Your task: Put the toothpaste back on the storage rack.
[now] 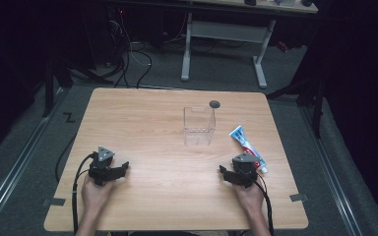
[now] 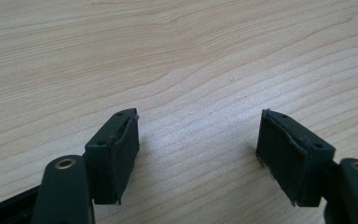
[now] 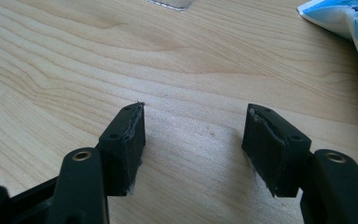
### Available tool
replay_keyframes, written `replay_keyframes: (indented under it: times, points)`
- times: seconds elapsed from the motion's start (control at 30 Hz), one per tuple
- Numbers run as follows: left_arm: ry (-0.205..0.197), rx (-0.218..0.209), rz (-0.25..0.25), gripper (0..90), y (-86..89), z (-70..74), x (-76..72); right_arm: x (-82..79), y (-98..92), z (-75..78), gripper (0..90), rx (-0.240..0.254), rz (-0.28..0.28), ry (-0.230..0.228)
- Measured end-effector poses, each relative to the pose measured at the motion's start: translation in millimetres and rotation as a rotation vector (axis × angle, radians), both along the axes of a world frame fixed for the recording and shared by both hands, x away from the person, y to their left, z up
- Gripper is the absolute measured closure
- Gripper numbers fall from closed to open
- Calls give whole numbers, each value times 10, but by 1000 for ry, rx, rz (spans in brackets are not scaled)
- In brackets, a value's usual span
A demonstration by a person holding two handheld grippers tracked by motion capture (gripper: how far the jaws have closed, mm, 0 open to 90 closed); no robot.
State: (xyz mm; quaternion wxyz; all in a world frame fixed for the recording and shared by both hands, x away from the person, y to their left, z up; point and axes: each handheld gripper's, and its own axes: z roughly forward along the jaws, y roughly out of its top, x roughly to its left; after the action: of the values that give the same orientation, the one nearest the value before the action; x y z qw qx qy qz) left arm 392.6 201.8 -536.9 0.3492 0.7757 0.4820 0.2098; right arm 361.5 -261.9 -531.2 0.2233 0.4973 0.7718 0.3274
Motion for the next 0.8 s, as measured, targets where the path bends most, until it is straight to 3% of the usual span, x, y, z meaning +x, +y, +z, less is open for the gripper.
replay_keyframes:
  times: [0.8]
  points:
    - [2, 1, -1, 290, -2, 0, 4, -11, 24, 0, 396, 0, -14, 0]
